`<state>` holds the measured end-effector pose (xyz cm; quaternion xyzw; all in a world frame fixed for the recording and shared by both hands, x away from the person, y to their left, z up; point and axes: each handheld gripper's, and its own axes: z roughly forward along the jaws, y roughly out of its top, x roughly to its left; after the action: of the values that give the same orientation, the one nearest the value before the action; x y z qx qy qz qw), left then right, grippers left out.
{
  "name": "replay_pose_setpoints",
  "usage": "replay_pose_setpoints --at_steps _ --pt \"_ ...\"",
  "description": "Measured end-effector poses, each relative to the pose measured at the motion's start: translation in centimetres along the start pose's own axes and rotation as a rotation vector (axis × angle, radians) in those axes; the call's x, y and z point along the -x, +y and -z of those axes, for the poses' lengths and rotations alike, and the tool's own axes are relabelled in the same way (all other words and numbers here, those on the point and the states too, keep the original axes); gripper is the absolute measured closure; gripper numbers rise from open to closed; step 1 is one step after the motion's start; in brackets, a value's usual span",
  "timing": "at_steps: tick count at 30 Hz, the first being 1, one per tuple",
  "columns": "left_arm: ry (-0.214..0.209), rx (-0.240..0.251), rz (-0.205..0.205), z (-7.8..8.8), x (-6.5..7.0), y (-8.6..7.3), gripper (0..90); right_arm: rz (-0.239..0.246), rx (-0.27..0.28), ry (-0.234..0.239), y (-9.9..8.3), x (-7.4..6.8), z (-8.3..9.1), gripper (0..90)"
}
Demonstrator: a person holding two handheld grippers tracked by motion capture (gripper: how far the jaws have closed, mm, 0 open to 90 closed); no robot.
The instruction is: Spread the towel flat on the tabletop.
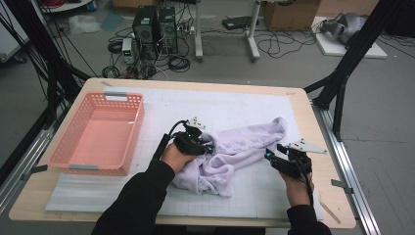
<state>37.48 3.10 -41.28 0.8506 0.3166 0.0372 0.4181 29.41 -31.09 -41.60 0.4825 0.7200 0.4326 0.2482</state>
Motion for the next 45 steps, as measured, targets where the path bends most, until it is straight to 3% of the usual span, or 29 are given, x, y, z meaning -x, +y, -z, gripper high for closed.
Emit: replay_pose_setpoints --at_steps 1,4,8,11,12,13,14,17,18,24,25,27,28,29,33,36,38,39,40,41,42,45 --pt "0.019 -0.003 0.0 -0.1 -0.2 0.0 79.9 0.0 0.0 0.0 0.0 0.0 0.0 47.8" --pt "0.065 0.047 0.075 0.4 -1.6 -0.1 83.0 0.0 -0.012 0.013 -0.1 -0.2 -0.3 47.3" --pt "0.13 0.091 0.121 1.4 -2.9 -0.2 83.1 0.012 -0.017 0.029 0.0 -0.6 -0.7 47.3" --pt "0.208 0.126 0.162 2.3 -4.0 -0.4 83.1 0.021 -0.024 0.037 0.1 -0.9 -1.1 47.2" --pt "0.257 0.149 0.189 2.9 -4.7 -0.7 83.2 0.028 -0.042 0.057 0.3 -1.4 -1.6 46.0" --pt "0.257 0.149 0.189 2.9 -4.7 -0.7 83.2 0.046 -0.049 0.071 0.3 -1.7 -2.0 45.9" --pt "0.299 0.17 0.206 3.6 -5.3 -0.9 83.2 0.052 -0.062 0.083 0.4 -2.1 -2.3 45.7" --pt "0.325 0.195 0.225 4.2 -5.8 -1.1 83.2 0.083 -0.084 0.115 0.7 -2.9 -3.2 45.5" --pt "0.333 0.208 0.235 4.7 -6.1 -1.2 83.3 0.105 -0.11 0.141 1.0 -4.0 -4.2 45.3" --pt "0.357 0.219 0.24 5.3 -6.6 -1.5 83.2 0.176 -0.19 0.2 1.1 -6.4 -7.1 48.2" --pt "0.363 0.221 0.243 5.5 -6.7 -1.6 83.2 0.201 -0.219 0.201 1.0 -6.9 -7.7 59.7" --pt "0.379 0.227 0.25 5.8 -6.9 -1.7 83.3 0.213 -0.222 0.228 1.1 -6.7 -7.9 76.9" --pt "0.379 0.227 0.25 5.8 -6.9 -1.7 83.2 0.213 -0.222 0.228 1.1 -6.7 -7.9 76.9" --pt "0.385 0.23 0.253 5.9 -7.0 -1.8 83.2 0.221 -0.23 0.235 1.2 -6.4 -7.7 82.8" --pt "0.403 0.23 0.256 6.3 -7.2 -2.0 83.3 0.241 -0.222 0.218 1.3 -6.0 -7.3 83.4" --pt "0.431 0.229 0.266 6.3 -7.4 -2.3 83.3 0.253 -0.218 0.139 1.5 -4.2 -6.4 86.2" --pt "0.436 0.228 0.267 6.3 -7.5 -2.4 83.3 0.23 -0.222 0.089 1.5 -2.7 -6.0 86.9" --pt "0.436 0.228 0.267 6.3 -7.5 -2.4 83.3 0.23 -0.222 0.089 1.5 -2.7 -6.0 86.9" --pt "0.442 0.233 0.269 6.3 -7.6 -2.5 83.4 0.198 -0.216 0.042 1.4 -1.1 -5.5 87.1" --pt "0.444 0.241 0.273 6.2 -7.6 -2.5 83.4 0.198 -0.216 0.042 1.4 -1.1 -5.5 87.1" --pt "0.447 0.25 0.274 6.2 -7.6 -2.5 83.5 0.179 -0.196 0.012 1.5 0.1 -5.1 87.1" --pt "0.467 0.282 0.267 5.7 -7.5 -2.2 83.6 0.201 -0.165 -0.034 1.9 1.3 -5.2 87.1"
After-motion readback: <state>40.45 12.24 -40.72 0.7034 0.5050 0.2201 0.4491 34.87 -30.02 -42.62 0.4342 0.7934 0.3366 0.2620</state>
